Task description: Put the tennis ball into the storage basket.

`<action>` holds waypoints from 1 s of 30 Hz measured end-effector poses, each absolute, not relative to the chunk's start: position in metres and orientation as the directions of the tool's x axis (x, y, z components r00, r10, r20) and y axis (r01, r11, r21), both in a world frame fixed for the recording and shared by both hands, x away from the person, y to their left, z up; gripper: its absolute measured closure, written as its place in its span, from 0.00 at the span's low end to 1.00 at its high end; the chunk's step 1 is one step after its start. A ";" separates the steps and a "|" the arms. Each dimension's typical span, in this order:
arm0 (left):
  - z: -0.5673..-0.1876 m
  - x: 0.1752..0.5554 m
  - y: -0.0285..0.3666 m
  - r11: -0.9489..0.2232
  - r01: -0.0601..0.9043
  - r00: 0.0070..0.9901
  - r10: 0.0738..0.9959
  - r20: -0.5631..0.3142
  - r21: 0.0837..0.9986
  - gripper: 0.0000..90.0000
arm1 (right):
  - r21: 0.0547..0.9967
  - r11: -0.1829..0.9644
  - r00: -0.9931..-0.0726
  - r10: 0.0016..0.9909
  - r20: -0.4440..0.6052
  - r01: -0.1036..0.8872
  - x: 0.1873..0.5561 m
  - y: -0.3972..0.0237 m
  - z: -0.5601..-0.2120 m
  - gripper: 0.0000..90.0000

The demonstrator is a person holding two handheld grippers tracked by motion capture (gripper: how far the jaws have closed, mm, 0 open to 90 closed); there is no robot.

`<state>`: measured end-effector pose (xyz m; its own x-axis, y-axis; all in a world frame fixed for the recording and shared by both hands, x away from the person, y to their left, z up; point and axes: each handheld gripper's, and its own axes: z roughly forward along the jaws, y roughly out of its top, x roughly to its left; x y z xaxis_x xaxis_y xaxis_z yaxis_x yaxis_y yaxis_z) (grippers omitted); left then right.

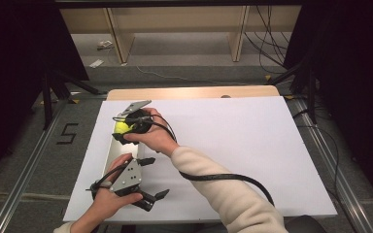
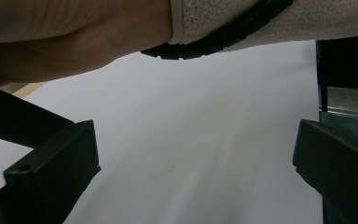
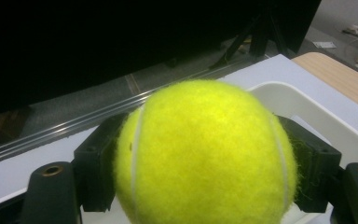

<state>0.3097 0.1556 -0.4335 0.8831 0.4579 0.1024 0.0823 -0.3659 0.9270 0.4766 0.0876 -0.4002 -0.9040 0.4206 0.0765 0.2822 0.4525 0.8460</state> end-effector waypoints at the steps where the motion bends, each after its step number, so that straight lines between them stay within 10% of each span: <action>1: -0.434 0.310 0.156 -0.367 0.082 0.883 0.458 0.103 0.927 0.00 | 0.845 0.455 -0.904 0.421 0.074 0.281 0.477 0.088 -0.400 0.29; 30: -0.433 0.309 0.155 -0.371 0.079 0.885 0.454 0.106 0.925 0.00 | 0.826 0.486 -0.908 0.413 0.072 0.286 0.480 0.095 -0.411 0.28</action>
<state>0.3087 0.1550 -0.4333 0.8849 0.4536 0.1063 0.0790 -0.3709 0.9253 0.4798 0.0954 -0.4111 -0.9080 0.4128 0.0719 0.2862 0.4856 0.8260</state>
